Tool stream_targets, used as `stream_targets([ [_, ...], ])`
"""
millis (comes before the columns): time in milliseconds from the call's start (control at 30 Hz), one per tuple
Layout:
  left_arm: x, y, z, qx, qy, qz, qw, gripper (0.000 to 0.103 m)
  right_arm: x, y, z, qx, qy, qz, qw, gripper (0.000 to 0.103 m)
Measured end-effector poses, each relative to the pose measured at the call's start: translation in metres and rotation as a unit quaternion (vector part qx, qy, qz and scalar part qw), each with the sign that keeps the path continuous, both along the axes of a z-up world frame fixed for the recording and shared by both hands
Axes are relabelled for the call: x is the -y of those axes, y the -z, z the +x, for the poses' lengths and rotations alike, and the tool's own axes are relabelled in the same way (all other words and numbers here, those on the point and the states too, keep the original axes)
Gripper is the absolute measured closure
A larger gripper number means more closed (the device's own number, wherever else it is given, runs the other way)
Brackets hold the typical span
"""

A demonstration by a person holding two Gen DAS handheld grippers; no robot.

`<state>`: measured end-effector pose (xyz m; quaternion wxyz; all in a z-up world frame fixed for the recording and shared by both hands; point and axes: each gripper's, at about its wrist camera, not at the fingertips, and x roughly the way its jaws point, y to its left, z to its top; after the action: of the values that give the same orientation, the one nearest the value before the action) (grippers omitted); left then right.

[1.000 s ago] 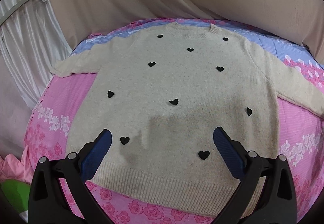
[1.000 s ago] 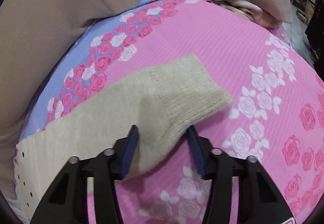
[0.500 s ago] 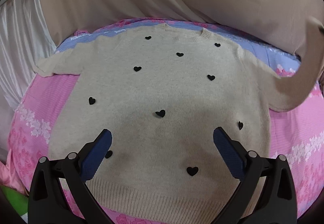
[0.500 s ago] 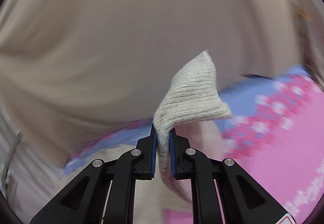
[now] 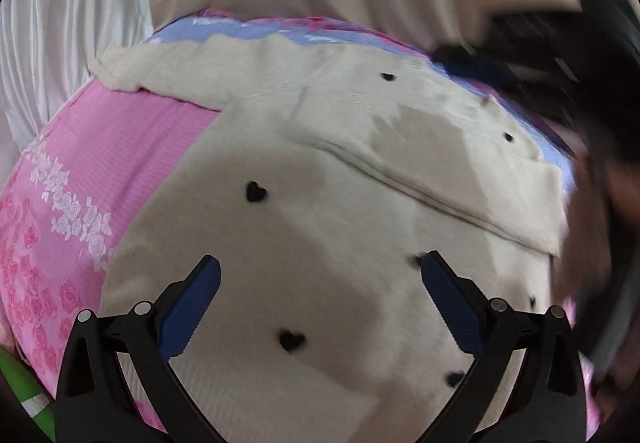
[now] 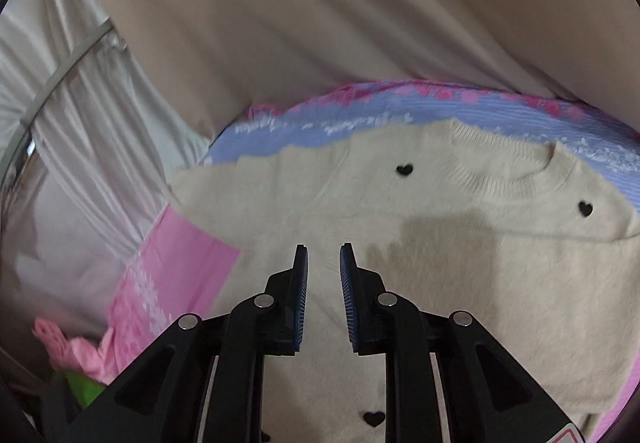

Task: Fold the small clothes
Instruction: 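Fold the sleeve across the sweater body with the right gripper and release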

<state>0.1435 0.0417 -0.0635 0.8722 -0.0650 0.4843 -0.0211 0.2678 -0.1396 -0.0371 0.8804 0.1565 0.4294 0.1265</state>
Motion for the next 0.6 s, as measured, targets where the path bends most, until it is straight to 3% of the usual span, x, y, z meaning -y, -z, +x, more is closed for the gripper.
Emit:
stream_targets([
  [33,-0.005,0.003,0.009,-0.005,-0.005,-0.011,0.9999,0.005,0.007,0.001,-0.013,0.005,0.012,-0.011,1.000,0.076],
  [67,-0.010,0.006,0.017,-0.010,-0.007,-0.026,0.9996,0.005,0.020,0.003,-0.029,0.011,0.034,-0.024,0.999,0.064],
  [100,-0.014,0.011,0.032,-0.019,-0.010,-0.057,0.9981,0.005,0.032,0.005,-0.046,0.015,0.059,-0.037,0.997,0.059],
  [167,-0.018,0.022,0.057,-0.033,-0.019,-0.095,0.9948,0.005,0.073,0.019,-0.083,0.001,0.117,-0.076,0.990,0.057],
  [267,-0.019,0.040,0.098,-0.048,-0.045,-0.132,0.9890,0.005,0.121,0.042,-0.129,-0.047,0.182,-0.159,0.969,0.057],
  [400,-0.012,0.063,0.145,-0.066,-0.076,-0.167,0.9808,0.010,0.164,0.074,-0.170,-0.104,0.235,-0.155,0.954,0.056],
  [467,-0.004,0.060,0.161,-0.043,-0.073,-0.164,0.9829,0.032,0.176,0.089,-0.181,-0.117,0.247,-0.127,0.953,0.056],
  [500,0.001,0.058,0.168,-0.041,-0.052,-0.173,0.9827,0.061,0.177,0.094,-0.182,-0.120,0.252,-0.113,0.953,0.056],
  [533,0.005,0.056,0.172,-0.044,-0.036,-0.183,0.9815,0.082,0.177,0.099,-0.176,-0.122,0.260,-0.093,0.953,0.056],
  [600,0.006,0.049,0.182,-0.036,-0.031,-0.187,0.9813,0.088,0.180,0.105,-0.170,-0.116,0.271,-0.064,0.953,0.057],
])
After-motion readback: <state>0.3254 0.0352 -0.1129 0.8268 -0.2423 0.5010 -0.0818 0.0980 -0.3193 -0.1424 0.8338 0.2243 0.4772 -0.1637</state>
